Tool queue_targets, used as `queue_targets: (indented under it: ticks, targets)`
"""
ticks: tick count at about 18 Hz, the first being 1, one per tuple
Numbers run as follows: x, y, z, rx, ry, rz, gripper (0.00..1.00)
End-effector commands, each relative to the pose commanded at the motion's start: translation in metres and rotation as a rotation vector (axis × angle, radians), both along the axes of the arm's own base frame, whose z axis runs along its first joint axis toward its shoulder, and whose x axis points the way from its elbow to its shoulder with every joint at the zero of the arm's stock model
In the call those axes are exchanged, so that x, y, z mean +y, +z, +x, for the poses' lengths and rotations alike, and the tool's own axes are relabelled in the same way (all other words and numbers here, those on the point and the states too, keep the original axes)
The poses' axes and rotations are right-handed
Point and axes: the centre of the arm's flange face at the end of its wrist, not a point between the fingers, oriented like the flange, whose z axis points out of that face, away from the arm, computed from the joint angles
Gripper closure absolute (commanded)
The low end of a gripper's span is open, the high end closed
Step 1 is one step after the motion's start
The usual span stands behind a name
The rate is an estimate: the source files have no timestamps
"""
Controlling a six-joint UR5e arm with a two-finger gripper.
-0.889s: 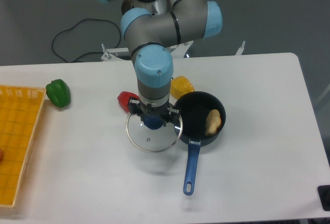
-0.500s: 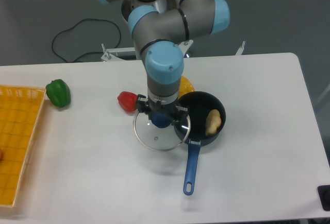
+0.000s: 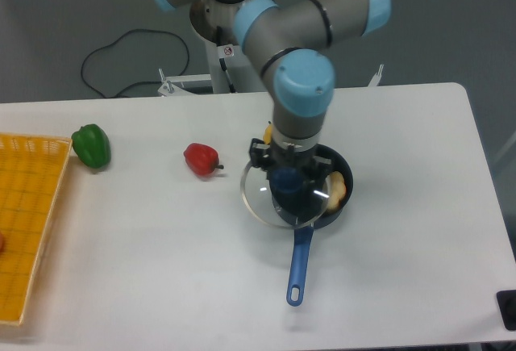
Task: Close the pot lid
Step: 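Carry the glass lid with the gripper over the black saucepan, then lower the held glass lid onto the saucepan rim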
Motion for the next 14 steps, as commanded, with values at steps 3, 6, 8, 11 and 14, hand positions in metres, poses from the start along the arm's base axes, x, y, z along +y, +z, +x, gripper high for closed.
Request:
queue_targets:
  ticks: [3,6,8,11,14]
  targets:
    - [-0.009,-0.001,-0.01,-0.001,-0.011,0.004,0.44]
    - [-0.019,0.0,-0.021,0.004,-0.021,0.008,0.44]
    - [-0.024,0.0,-0.026,0.006,-0.03,0.01,0.44]
    - [-0.024,-0.005,-0.029,0.003,-0.04,0.007,0.44]
    - [-0.022,-0.012,-0.03,-0.004,-0.041,0.003,0.44]
